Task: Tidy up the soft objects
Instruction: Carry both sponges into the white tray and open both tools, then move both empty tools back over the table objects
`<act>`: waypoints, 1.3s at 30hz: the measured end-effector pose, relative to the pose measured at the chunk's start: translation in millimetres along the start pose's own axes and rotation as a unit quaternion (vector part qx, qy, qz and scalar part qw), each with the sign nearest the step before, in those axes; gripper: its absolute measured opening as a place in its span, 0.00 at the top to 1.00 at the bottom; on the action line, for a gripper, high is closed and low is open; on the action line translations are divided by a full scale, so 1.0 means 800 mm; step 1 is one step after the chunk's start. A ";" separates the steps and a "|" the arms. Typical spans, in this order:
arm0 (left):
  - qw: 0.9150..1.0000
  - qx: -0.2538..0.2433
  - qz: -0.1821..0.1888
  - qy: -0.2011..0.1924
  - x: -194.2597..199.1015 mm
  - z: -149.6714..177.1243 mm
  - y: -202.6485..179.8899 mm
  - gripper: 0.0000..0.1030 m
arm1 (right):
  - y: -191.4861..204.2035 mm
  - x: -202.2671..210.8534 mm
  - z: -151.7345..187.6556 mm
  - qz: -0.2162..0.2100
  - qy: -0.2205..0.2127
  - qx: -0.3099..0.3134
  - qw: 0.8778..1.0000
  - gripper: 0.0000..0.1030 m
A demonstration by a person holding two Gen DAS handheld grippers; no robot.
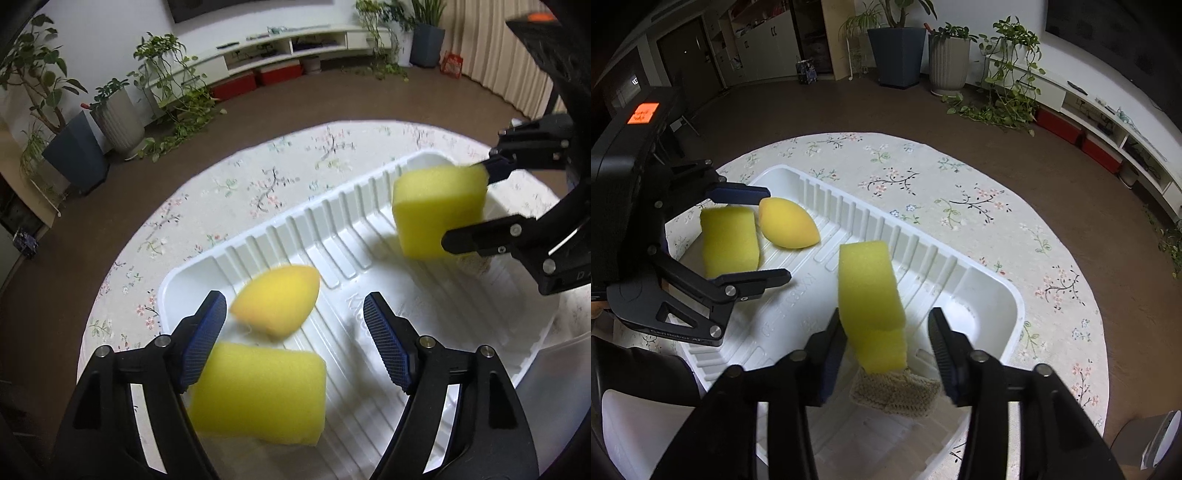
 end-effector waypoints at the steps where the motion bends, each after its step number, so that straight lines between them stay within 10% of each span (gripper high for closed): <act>1: 1.000 0.002 0.001 -0.002 0.003 -0.001 0.002 0.26 | -0.001 0.003 -0.001 -0.002 -0.005 -0.002 1.000 0.47; 9: 0.998 0.047 -0.012 -0.038 0.046 -0.005 0.046 0.26 | -0.007 0.053 0.003 -0.010 -0.058 -0.025 0.998 0.35; 20: 0.993 0.097 -0.011 -0.061 0.107 0.042 0.076 0.00 | -0.020 0.120 0.051 0.003 -0.100 -0.073 0.992 0.15; 25: 0.990 0.114 -0.016 -0.086 0.149 0.080 0.081 0.00 | -0.022 0.147 0.089 0.005 -0.125 -0.107 0.986 0.01; 39: 0.973 0.191 -0.012 -0.130 0.264 0.231 0.066 0.00 | 0.045 0.189 0.234 -0.017 -0.178 -0.166 0.970 0.00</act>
Point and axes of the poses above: each gripper's, at about its wrist camera, not at the fingertips, and x roughly against the way its jaws point, y to its left, z to its underside, the point moved 7 cm from there along -x, roughly the way its jaws point, and after that the axes turned 13 degrees about -z, right-handed, at the moved point
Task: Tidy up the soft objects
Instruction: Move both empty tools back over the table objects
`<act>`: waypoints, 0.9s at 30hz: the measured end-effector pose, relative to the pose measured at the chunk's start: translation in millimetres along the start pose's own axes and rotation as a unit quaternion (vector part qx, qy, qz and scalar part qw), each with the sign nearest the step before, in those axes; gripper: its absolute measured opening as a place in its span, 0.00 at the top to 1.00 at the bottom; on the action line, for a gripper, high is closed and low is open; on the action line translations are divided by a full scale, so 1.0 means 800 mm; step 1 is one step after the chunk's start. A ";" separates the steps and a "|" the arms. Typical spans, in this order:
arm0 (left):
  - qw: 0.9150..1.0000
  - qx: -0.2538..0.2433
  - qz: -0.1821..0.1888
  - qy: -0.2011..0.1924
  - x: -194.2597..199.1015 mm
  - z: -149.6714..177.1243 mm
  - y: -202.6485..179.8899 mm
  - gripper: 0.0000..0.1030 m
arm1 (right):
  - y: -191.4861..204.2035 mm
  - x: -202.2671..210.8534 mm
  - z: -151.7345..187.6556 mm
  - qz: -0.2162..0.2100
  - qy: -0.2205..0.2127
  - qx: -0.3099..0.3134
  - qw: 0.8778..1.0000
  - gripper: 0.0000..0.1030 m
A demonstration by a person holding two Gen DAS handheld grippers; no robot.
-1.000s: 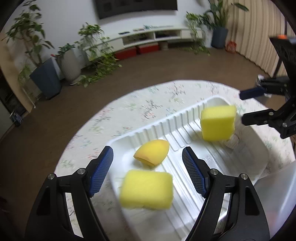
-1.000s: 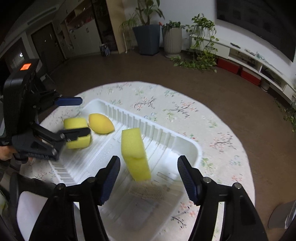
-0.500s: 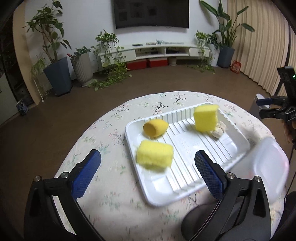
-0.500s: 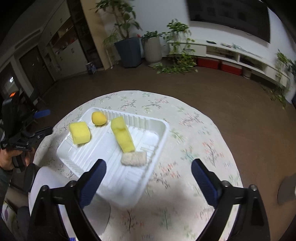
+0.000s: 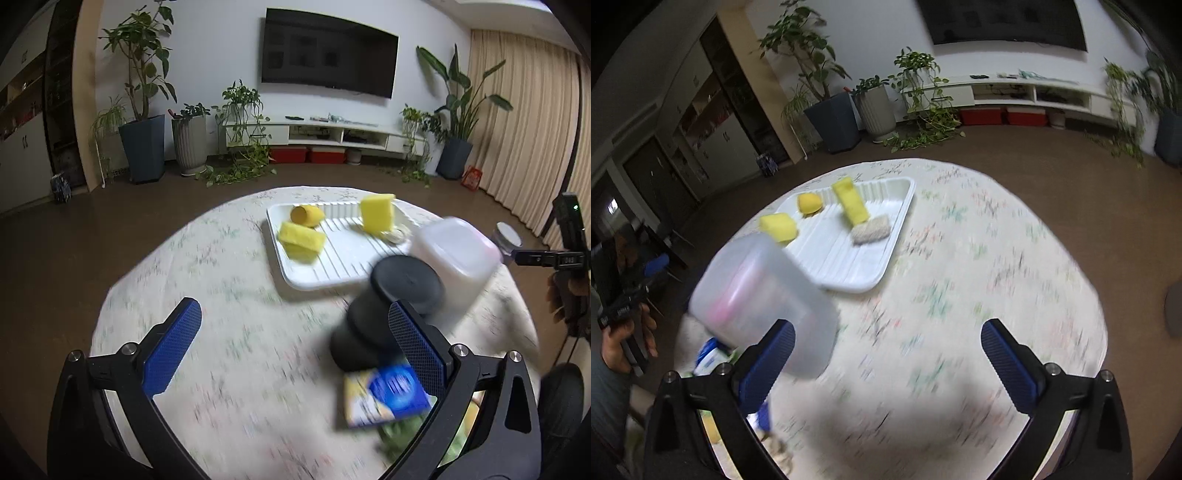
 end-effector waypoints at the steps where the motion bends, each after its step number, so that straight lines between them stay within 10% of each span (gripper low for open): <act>1: 1.000 0.002 0.002 0.002 0.008 0.010 -0.002 0.00 | 0.006 0.005 0.013 -0.005 -0.007 -0.006 1.000 0.00; 8: 0.999 -0.004 0.038 -0.033 0.069 0.078 -0.046 0.00 | 0.054 0.028 0.079 -0.040 -0.034 -0.038 0.998 0.00; 27: 0.997 0.009 0.010 0.072 0.056 0.160 -0.112 0.00 | 0.176 0.003 0.205 0.035 -0.013 0.050 0.998 0.00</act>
Point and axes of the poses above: each gripper's, at about its wrist camera, not at the fingertips, and x roughly against the way its jaws point, y to its left, z to its underside, the point moved 7 cm from there along -x, roughly the way its jaws point, and after that the axes turned 13 degrees about -z, right-handed, at the moved point
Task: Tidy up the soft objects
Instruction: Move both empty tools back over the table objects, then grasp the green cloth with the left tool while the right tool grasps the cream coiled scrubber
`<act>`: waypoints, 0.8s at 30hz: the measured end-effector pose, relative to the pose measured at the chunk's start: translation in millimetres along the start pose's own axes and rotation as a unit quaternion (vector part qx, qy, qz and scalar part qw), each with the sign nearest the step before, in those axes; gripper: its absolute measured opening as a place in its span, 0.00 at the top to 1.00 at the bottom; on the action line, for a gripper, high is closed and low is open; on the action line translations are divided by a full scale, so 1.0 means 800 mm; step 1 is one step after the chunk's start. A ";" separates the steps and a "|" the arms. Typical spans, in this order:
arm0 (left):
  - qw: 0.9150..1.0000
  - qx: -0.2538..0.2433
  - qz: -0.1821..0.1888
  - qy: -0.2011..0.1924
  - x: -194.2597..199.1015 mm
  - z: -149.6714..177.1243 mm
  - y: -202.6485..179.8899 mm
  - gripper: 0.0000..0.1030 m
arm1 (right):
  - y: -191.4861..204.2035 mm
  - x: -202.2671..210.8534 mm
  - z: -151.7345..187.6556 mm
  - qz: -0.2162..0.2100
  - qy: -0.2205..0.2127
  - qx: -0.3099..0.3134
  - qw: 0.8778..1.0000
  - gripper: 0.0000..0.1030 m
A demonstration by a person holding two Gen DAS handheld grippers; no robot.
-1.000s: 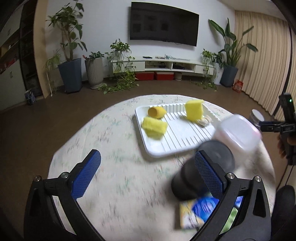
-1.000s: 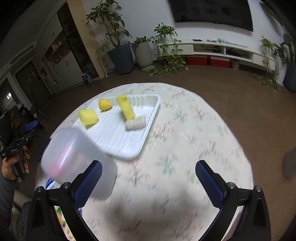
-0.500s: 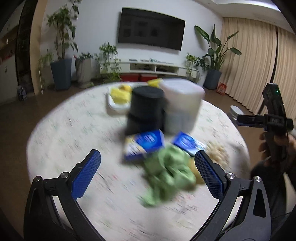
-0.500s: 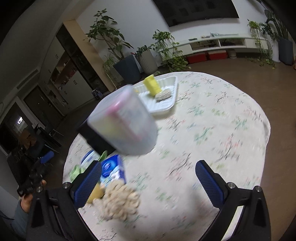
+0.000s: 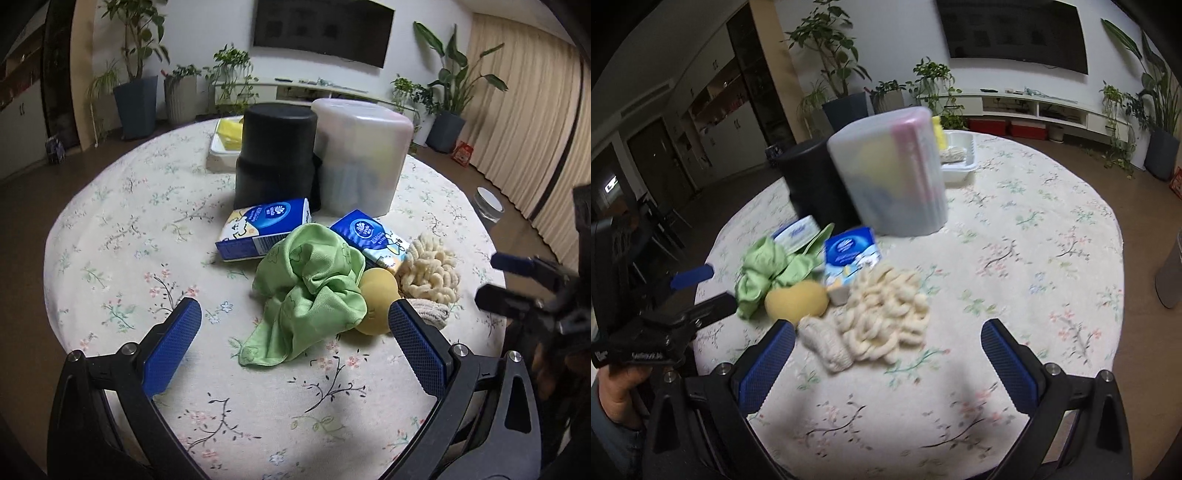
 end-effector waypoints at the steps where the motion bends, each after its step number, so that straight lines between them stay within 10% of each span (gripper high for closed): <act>1: 1.000 0.001 0.001 0.003 -0.003 0.000 -0.001 0.00 | 0.002 0.000 0.002 0.003 0.000 0.001 1.000 0.00; 24: 0.996 0.045 -0.028 0.067 -0.054 -0.020 0.010 0.01 | -0.013 -0.006 -0.005 0.027 0.003 -0.008 1.000 0.00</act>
Point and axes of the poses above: each gripper's, at about its wrist camera, not at the fingertips, and x roughly against the way its jaws point, y to its left, z to its underside, the point moved 7 cm from there along -x, roughly the way its jaws point, and after that the axes turned 13 degrees about -z, right-handed, at the moved point
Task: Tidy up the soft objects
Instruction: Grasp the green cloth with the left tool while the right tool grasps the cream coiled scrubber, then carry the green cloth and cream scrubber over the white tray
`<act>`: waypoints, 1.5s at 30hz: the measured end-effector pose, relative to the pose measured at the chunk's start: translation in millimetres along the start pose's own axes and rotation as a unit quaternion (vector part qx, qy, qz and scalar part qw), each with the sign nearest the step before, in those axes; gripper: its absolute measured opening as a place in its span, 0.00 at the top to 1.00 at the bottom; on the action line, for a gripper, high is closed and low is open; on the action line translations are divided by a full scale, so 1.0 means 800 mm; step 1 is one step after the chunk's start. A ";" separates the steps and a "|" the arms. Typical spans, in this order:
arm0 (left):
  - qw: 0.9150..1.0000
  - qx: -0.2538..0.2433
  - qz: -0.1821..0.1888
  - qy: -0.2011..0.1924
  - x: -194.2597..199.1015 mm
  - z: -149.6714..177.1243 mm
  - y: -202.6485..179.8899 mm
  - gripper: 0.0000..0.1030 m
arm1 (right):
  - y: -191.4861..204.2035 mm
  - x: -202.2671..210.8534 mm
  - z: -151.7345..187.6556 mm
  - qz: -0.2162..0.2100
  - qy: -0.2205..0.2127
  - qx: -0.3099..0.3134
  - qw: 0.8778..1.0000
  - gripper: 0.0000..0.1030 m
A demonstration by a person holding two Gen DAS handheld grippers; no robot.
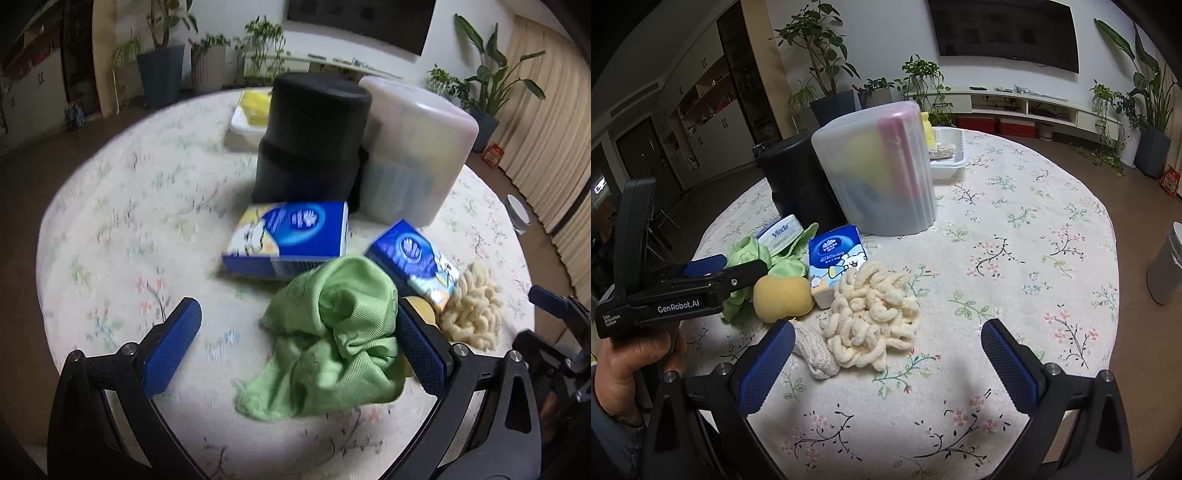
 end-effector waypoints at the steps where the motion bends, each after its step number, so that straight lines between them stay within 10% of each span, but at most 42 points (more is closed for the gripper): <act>1: 1.000 0.007 0.006 0.008 0.001 0.003 0.002 0.02 | -0.001 0.000 0.000 0.001 0.001 0.000 1.000 0.00; 9: 0.999 0.014 0.019 0.034 -0.025 0.008 -0.006 0.01 | -0.013 -0.003 -0.002 0.009 0.003 -0.009 1.000 0.00; 16: 1.000 -0.023 0.005 0.014 -0.014 0.015 -0.013 0.40 | -0.006 -0.016 -0.014 0.030 0.016 0.021 0.999 0.00; 32: 0.999 -0.029 0.027 0.016 -0.009 0.018 -0.013 0.53 | -0.009 -0.064 -0.006 0.010 0.086 0.024 0.996 0.11; 40: 0.998 -0.029 0.049 0.020 -0.009 0.015 -0.019 0.67 | 0.006 -0.069 0.001 -0.003 0.094 0.040 0.995 0.58; 45: 0.997 -0.013 0.076 0.019 -0.001 0.016 -0.015 0.69 | 0.007 -0.057 0.005 -0.014 0.084 0.029 0.996 0.64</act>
Point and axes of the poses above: each gripper's, at about its wrist camera, not at the fingertips, and x roughly against the way its jaws point, y to its left, z to its underside, the point moved 7 cm from there along -x, roughly the way its jaws point, and after that the axes turned 13 degrees about -z, right-handed, at the moved point
